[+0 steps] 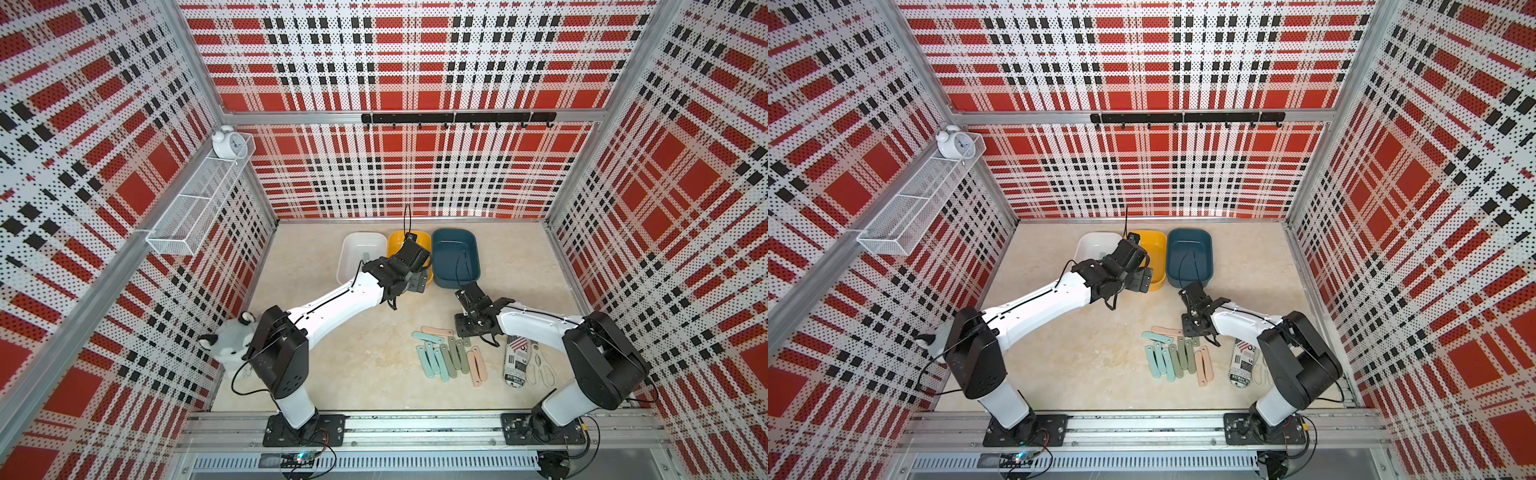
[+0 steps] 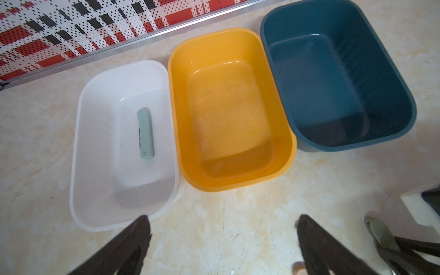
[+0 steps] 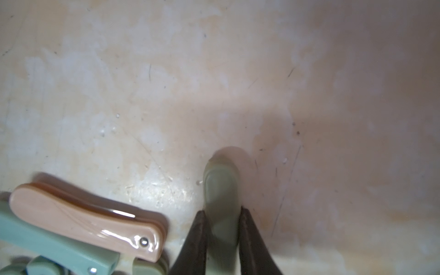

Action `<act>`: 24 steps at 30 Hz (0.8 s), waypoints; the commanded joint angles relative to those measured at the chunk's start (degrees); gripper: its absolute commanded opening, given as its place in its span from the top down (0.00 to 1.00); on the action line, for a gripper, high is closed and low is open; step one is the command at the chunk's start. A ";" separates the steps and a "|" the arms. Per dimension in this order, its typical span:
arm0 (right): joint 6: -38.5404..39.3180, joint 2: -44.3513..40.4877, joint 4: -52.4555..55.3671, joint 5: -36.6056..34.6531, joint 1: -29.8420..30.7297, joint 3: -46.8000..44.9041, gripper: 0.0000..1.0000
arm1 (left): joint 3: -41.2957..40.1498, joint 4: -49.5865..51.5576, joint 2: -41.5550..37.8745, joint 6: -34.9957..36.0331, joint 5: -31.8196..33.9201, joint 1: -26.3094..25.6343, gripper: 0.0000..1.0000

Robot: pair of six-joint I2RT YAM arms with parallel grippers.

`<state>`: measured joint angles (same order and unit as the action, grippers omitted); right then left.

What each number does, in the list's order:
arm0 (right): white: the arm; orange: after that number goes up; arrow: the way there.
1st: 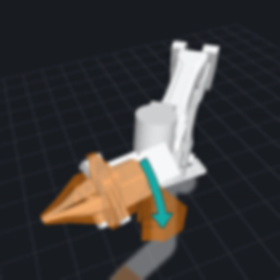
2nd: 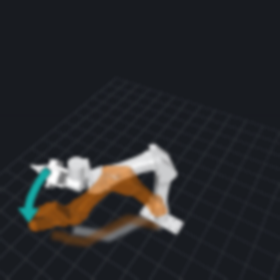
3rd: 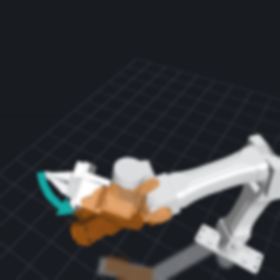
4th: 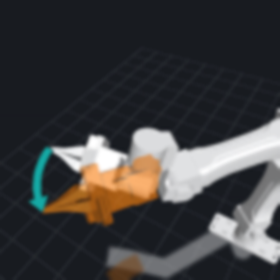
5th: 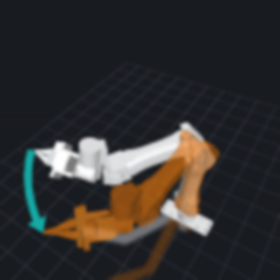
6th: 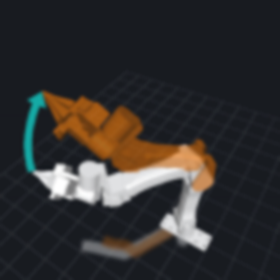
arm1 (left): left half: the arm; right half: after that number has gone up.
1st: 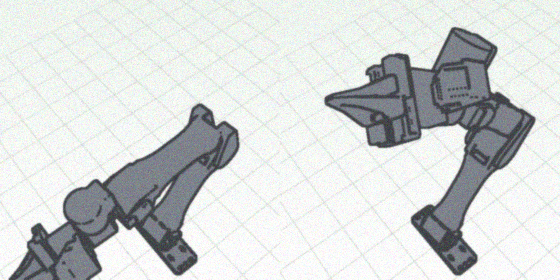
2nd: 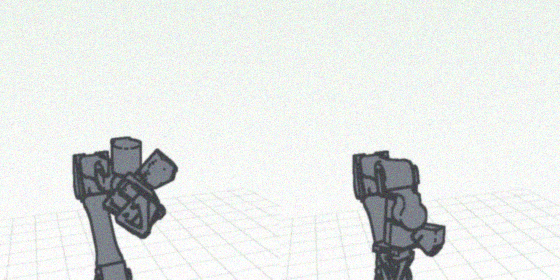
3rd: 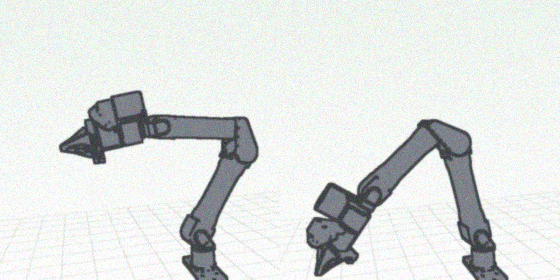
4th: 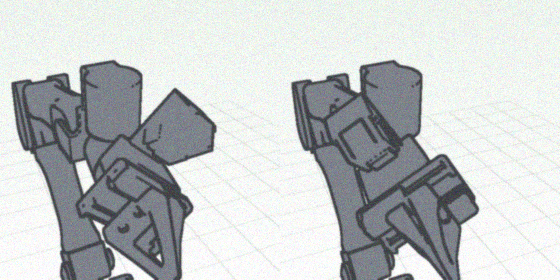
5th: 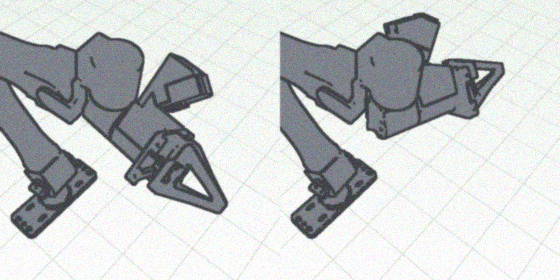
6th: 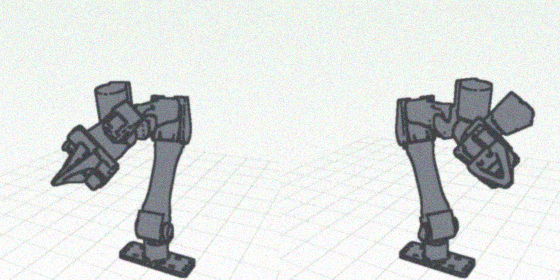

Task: Place the fruit knives into the storage box by color
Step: Pick up the fruit knife from the center of the board.

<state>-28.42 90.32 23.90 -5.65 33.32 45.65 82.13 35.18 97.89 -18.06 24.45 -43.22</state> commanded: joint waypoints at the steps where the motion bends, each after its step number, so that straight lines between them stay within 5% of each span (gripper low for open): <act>1: -0.33 0.88 0.89 -1.86 0.34 0.29 0.85 | 1.81 -0.64 0.73 -1.21 -0.30 0.64 0.01; 16: 2.92 -3.87 8.41 -5.47 -2.52 16.73 0.85 | 8.19 -0.64 3.55 -5.25 -0.90 0.94 0.01; 24: 8.05 5.98 5.77 -3.35 -9.63 31.28 0.85 | 11.00 -0.59 5.66 -6.88 -0.61 3.14 0.02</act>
<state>-23.05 92.14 30.35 -9.39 25.34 73.71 91.46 35.07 102.17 -23.53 23.79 -41.47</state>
